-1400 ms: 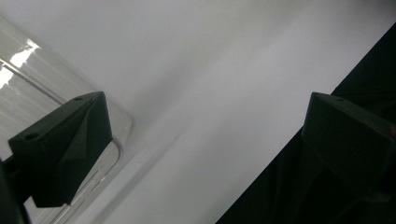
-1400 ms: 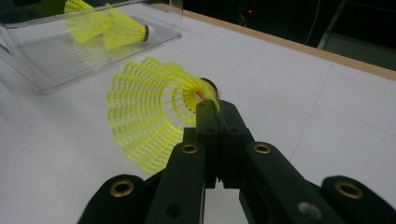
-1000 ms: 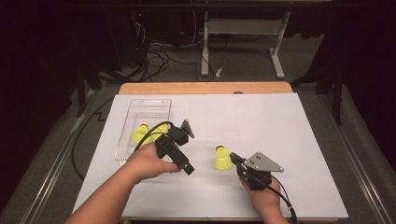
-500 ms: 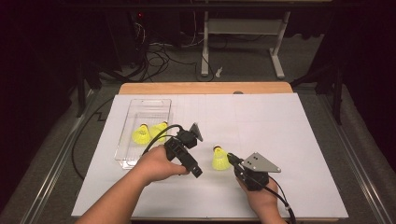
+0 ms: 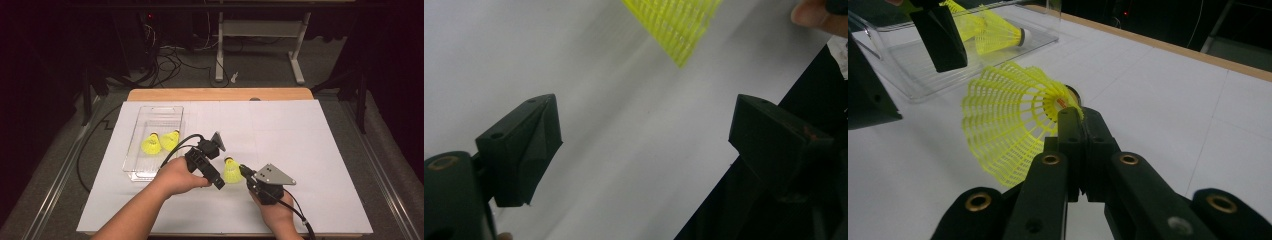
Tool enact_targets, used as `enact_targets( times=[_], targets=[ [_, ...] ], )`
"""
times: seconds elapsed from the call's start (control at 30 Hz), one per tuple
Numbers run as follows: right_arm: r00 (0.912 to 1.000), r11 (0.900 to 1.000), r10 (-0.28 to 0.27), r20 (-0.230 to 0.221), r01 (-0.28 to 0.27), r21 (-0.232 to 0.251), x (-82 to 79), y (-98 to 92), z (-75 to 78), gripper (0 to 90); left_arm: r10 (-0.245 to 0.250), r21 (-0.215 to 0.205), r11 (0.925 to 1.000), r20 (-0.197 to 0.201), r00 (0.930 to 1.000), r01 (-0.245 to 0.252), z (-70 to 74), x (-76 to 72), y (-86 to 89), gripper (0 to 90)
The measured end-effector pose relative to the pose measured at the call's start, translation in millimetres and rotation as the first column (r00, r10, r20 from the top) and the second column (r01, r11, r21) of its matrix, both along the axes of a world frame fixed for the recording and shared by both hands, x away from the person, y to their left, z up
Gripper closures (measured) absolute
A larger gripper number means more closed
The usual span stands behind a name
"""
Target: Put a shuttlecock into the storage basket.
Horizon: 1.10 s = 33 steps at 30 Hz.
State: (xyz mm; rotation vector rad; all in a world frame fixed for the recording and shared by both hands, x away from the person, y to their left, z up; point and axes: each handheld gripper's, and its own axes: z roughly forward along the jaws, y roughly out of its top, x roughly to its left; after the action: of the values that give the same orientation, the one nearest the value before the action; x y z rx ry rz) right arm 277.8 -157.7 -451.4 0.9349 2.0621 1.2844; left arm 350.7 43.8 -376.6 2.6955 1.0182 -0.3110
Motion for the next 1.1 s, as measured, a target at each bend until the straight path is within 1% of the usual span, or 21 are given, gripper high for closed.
enact_targets(
  times=[0.07, 0.13, 0.23, 0.33, 0.4, 0.47, 0.6, 0.63, 0.73, 0.8, 0.97, 1.03, 1.1],
  targets=[
    [1.0, 1.0, 0.004, 0.003, -0.004, -0.002, 0.0, 1.4, -0.2, 89.9, -0.005, 0.003, 1.0, -0.001, 1.0, 0.005, -0.2, 0.8, -1.7, 15.9],
    [1.0, 1.0, 0.01, 0.001, -0.01, -0.005, -0.5, 3.5, -0.2, 89.9, 0.0, -0.003, 1.0, 0.0, 1.0, 0.0, -1.1, 1.7, -2.9, 17.0],
    [0.9999, 1.0, 0.012, -0.004, -0.012, -0.001, -1.0, 6.6, -0.8, 89.9, 0.009, -0.001, 1.0, 0.0, 1.0, -0.009, -2.4, 3.7, -4.4, 22.0],
    [0.9998, 1.0, 0.021, -0.001, -0.021, -0.005, -1.7, 8.6, -1.1, 89.9, 0.001, -0.007, 1.0, 0.01, 0.9999, -0.001, -3.0, 4.0, -5.7, 30.2],
    [0.9997, 1.0, 0.025, -0.003, -0.025, -0.003, -2.5, 9.3, -0.8, 89.9, -0.003, -0.01, 0.9999, 0.009, 1.0, 0.003, -2.8, 4.1, -6.3, 35.1],
    [0.9997, 1.0, 0.026, 0.002, -0.026, -0.008, -2.9, 9.9, -0.7, 89.9, 0.001, -0.015, 0.9999, 0.016, 0.9999, -0.001, -2.0, 4.8, -6.4, 40.2],
    [0.9996, 1.0, 0.029, 0.0, -0.029, -0.007, -3.4, 11.5, -1.0, 89.9, -0.002, -0.029, 0.9996, 0.008, 1.0, 0.003, -1.4, 5.3, -7.3, 49.5],
    [0.9995, 0.999, 0.031, -0.001, -0.031, -0.007, -3.3, 11.5, -1.0, 89.9, 0.004, -0.029, 0.9996, 0.014, 0.9999, -0.004, -1.6, 5.1, -7.9, 50.9],
    [0.9994, 0.999, 0.034, 0.0, -0.034, -0.012, -3.4, 11.9, -1.2, 89.9, 0.001, -0.03, 0.9996, 0.017, 0.9999, 0.0, -1.7, 5.1, -8.9, 56.6],
    [0.9994, 0.999, 0.035, -0.001, -0.035, -0.01, -3.7, 12.0, -1.4, 89.9, 0.003, -0.038, 0.9993, 0.02, 0.9998, -0.003, -1.2, 5.0, -8.7, 60.6],
    [0.9993, 0.999, 0.037, 0.001, -0.037, -0.017, -4.2, 12.7, -1.6, 89.9, 0.02, -0.038, 0.9991, 0.033, 0.9993, -0.018, 0.2, 5.6, -6.8, 67.3],
    [0.9992, 0.999, 0.041, 0.0, -0.041, -0.019, -4.5, 13.2, -1.7, 89.9, 0.026, -0.045, 0.9987, 0.036, 0.999, -0.024, 1.2, 6.0, -5.5, 70.7],
    [0.999, 0.999, 0.045, -0.001, -0.045, -0.017, -4.4, 13.8, -1.9, 89.9, 0.03, -0.04, 0.9988, 0.041, 0.9987, -0.028, 1.4, 5.5, -5.3, 74.0]
  ],
)
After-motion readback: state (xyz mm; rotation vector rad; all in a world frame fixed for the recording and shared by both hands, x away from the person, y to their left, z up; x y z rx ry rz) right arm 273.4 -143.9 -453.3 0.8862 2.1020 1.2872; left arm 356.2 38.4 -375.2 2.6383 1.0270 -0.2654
